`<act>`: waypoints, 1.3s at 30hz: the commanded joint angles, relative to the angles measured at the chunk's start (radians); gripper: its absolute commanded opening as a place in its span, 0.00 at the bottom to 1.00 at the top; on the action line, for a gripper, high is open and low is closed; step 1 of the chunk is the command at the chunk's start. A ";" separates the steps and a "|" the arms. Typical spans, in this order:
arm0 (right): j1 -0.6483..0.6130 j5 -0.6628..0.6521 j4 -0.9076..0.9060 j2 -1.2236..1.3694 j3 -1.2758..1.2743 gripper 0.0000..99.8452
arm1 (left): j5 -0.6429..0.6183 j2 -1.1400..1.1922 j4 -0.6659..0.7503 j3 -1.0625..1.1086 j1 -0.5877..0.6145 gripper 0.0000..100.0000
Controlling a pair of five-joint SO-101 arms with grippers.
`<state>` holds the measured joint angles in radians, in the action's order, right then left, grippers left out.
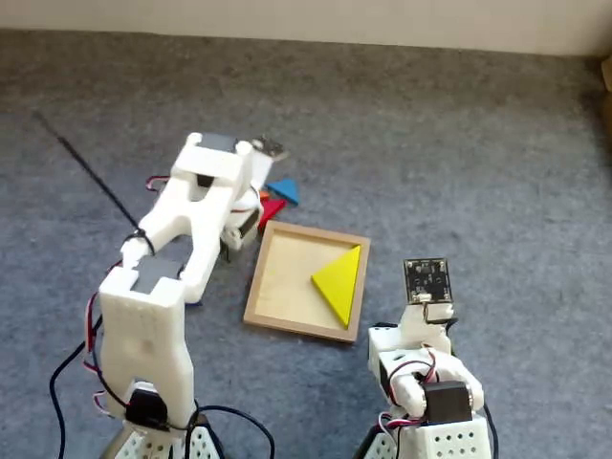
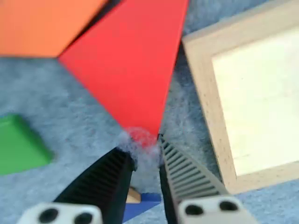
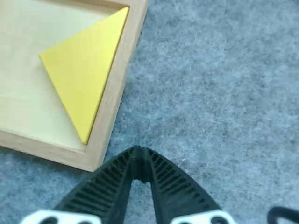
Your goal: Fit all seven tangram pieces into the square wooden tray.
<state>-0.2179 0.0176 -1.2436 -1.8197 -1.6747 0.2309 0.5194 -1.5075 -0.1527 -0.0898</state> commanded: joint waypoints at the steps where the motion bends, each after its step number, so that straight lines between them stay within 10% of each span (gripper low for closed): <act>1: 0.008 0.005 -0.007 -0.016 -0.150 0.01 | -0.037 -0.136 -0.003 -0.022 -0.012 0.10; 7: 0.008 0.005 -0.007 -0.016 -0.150 0.01 | -0.120 -0.170 0.034 -0.024 0.010 0.28; 18: 0.008 0.005 -0.007 -0.016 -0.150 0.01 | -0.123 -0.018 0.272 -0.074 0.015 0.28; 39: 0.008 0.005 -0.007 -0.016 -0.150 0.01 | -0.115 0.360 -0.127 -0.493 0.163 0.28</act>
<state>-0.2179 0.0176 -1.2436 -1.8197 -1.6747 0.1158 0.8800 -1.6134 -0.6314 0.0376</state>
